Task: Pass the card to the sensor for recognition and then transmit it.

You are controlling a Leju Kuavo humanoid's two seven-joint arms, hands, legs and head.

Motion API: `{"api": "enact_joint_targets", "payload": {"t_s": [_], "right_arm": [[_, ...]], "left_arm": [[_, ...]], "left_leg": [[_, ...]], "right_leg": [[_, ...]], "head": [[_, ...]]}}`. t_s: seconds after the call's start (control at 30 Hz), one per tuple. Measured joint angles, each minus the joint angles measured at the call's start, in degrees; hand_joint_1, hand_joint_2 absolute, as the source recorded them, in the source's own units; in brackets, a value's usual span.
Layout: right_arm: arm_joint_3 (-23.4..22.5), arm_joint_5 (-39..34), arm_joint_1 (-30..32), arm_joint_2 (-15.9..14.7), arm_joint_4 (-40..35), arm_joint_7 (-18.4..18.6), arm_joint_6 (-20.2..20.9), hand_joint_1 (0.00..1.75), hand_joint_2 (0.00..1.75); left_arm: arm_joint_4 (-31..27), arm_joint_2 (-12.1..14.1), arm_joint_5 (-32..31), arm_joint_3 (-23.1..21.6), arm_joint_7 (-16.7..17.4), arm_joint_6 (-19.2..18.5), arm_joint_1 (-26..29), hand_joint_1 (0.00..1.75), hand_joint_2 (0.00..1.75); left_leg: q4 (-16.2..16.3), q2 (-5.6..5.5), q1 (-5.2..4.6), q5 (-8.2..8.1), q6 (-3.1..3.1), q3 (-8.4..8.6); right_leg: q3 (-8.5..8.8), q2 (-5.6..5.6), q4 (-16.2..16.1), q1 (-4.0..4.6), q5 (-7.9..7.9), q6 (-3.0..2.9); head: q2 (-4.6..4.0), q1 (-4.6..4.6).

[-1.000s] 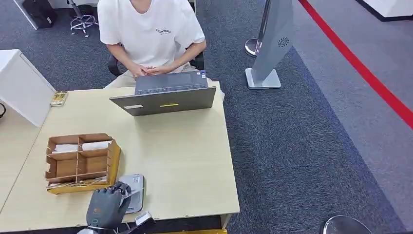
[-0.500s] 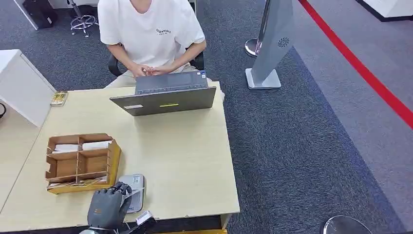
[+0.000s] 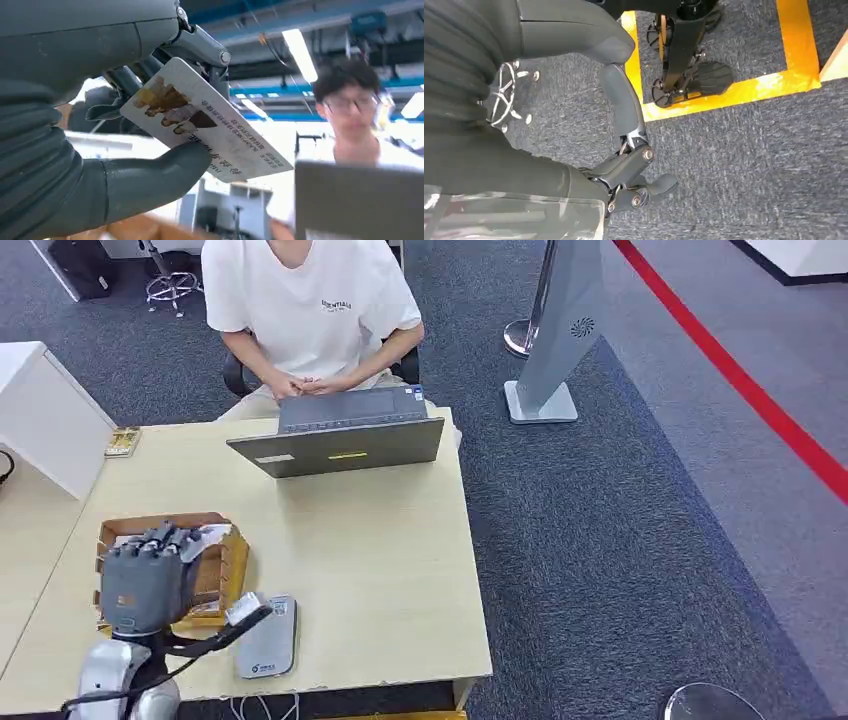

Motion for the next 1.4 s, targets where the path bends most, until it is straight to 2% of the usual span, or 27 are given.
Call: {"api": "enact_joint_targets", "payload": {"t_s": [0.23, 0.4, 0.47, 0.57, 0.73, 0.87, 1.1, 1.13, 1.4], "right_arm": [[1.8, 1.6, -1.2, 0.4, 0.2, 1.5, 0.3, 0.00, 1.75], [2.5, 1.8, -1.3, 0.5, 0.2, 1.6, 0.3, 0.00, 1.75], [2.8, 2.4, -1.3, 0.5, 0.3, 2.0, 0.3, 0.00, 1.75], [3.4, 2.8, -1.5, 0.5, 0.3, 2.6, 0.4, 0.00, 1.75], [4.3, 3.5, -1.9, 0.5, 0.4, 3.3, 0.4, 0.00, 1.75], [4.7, 3.5, -1.9, 0.5, 0.4, 3.4, 0.4, 0.00, 1.75], [5.2, 3.5, -1.9, 0.5, 0.4, 3.3, 0.4, 0.00, 1.75], [5.2, 3.5, -1.9, 0.5, 0.4, 3.3, 0.4, 0.00, 1.75], [5.3, 3.4, -1.9, 0.5, 0.4, 3.3, 0.4, 0.00, 1.75]], "left_arm": [[2.2, 2.7, -0.5, 2.9, 1.2, -0.8, -14.6, 1.75, 1.75], [3.4, 3.2, -0.6, 3.1, 1.2, -0.5, -17.6, 1.75, 1.75], [4.3, 3.5, -0.7, 3.0, 2.1, -2.0, -19.0, 1.75, 1.75], [9.4, 4.7, 0.0, 3.0, 3.6, -6.6, -26.5, 1.75, 1.75], [19.7, 5.2, 0.3, 3.0, 3.7, -9.6, -38.3, 1.75, 1.75], [24.7, 5.1, 0.4, 3.0, 3.7, -10.4, -42.2, 1.75, 1.75], [28.1, 5.3, 1.5, 3.0, 3.7, -10.1, -43.3, 1.75, 1.75], [28.3, 5.4, 1.6, 3.0, 3.7, -10.1, -43.3, 0.00, 1.75], [29.2, 5.9, 3.3, 3.0, 3.7, -10.0, -43.2, 0.00, 1.75]], "left_leg": [[0.0, 0.00, 0.02, 0.12, 0.01, -0.05], [0.0, -0.01, 0.02, 0.11, 0.01, -0.06], [0.0, -0.02, 0.04, 0.12, 0.01, -0.13], [0.0, -0.05, 0.06, 0.20, -0.04, -0.19], [0.0, 0.02, 0.07, 0.25, -0.05, -0.17], [0.0, 0.03, 0.07, 0.24, -0.05, -0.17], [0.0, 0.03, 0.07, 0.24, -0.05, -0.19], [0.0, 0.03, 0.07, 0.24, -0.05, -0.20], [0.0, 0.02, 0.07, 0.24, -0.05, -0.20]], "right_leg": [[-0.03, -0.03, 0.0, 0.04, 0.09, -0.06], [-0.08, -0.02, 0.0, 0.04, 0.09, -0.06], [-0.16, -0.04, 0.0, 0.05, 0.09, -0.05], [-0.19, -0.08, 0.0, 0.08, 0.13, -0.06], [-0.19, 0.03, 0.0, 0.08, 0.25, -0.13], [-0.21, 0.07, 0.0, 0.08, 0.25, -0.13], [-0.23, 0.06, 0.0, 0.08, 0.24, -0.13], [-0.24, 0.07, 0.0, 0.09, 0.24, -0.13], [-0.23, 0.04, 0.0, 0.09, 0.24, -0.13]], "head": [[0.00, -0.04], [0.00, -0.07], [0.00, -0.05], [0.00, -0.04], [0.00, -0.02], [0.00, -0.02], [0.00, -0.04], [0.00, -0.02], [0.00, -0.04]]}}
